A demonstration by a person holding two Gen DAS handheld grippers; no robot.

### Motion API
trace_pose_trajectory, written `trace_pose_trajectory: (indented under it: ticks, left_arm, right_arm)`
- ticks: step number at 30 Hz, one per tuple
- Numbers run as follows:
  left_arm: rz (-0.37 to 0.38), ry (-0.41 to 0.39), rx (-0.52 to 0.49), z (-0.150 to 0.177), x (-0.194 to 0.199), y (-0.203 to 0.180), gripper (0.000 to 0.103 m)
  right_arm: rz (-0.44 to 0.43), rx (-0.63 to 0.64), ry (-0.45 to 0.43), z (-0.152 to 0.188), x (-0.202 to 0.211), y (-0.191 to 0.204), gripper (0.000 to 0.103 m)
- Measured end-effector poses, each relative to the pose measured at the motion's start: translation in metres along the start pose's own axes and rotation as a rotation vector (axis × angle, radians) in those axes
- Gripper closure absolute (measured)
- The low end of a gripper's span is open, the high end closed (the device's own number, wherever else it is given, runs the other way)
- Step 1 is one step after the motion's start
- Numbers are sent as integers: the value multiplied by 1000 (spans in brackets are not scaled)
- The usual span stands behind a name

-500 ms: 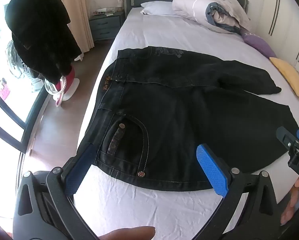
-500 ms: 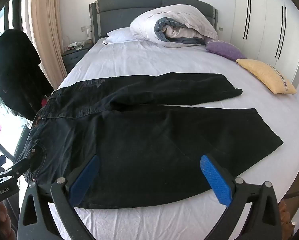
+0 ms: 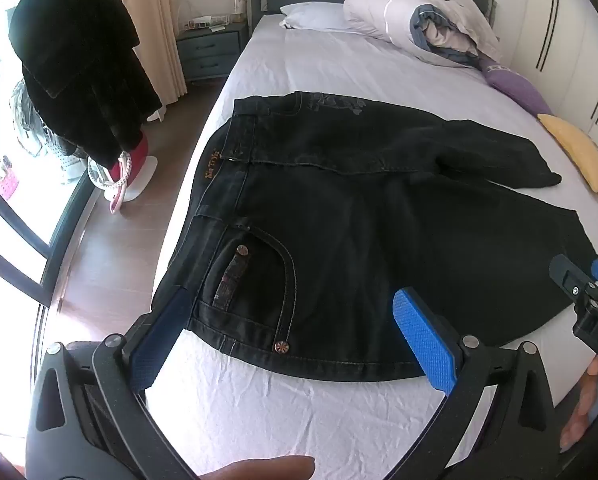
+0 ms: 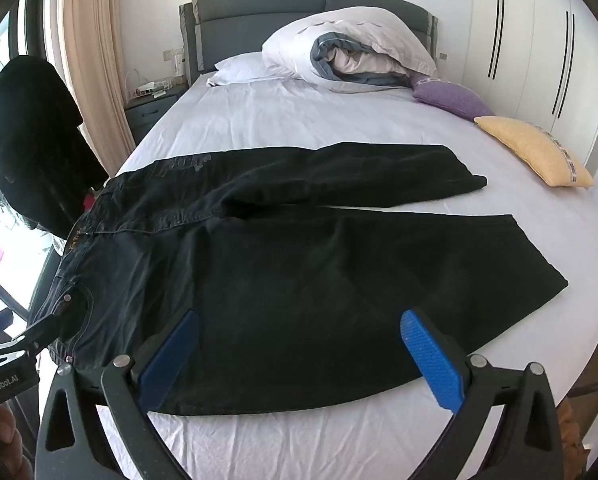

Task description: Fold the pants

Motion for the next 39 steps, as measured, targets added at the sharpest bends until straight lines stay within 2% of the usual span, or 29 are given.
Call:
trace_pose_trajectory:
  ticks: [39]
  left_arm:
    - [1, 4, 0, 1, 1, 1, 0]
  right_arm:
    - [-4, -10, 17, 14, -9, 5, 0]
Point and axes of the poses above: each gripper's, at about its wrist camera, not at the fingertips, and x roughly against the way its jaws point, y to its left, z to its underside, the point moved 8 cm from there along -x, roughly the way its jaws point, and after that the axes turned 3 degrees about -z, right-handed, at the moved point
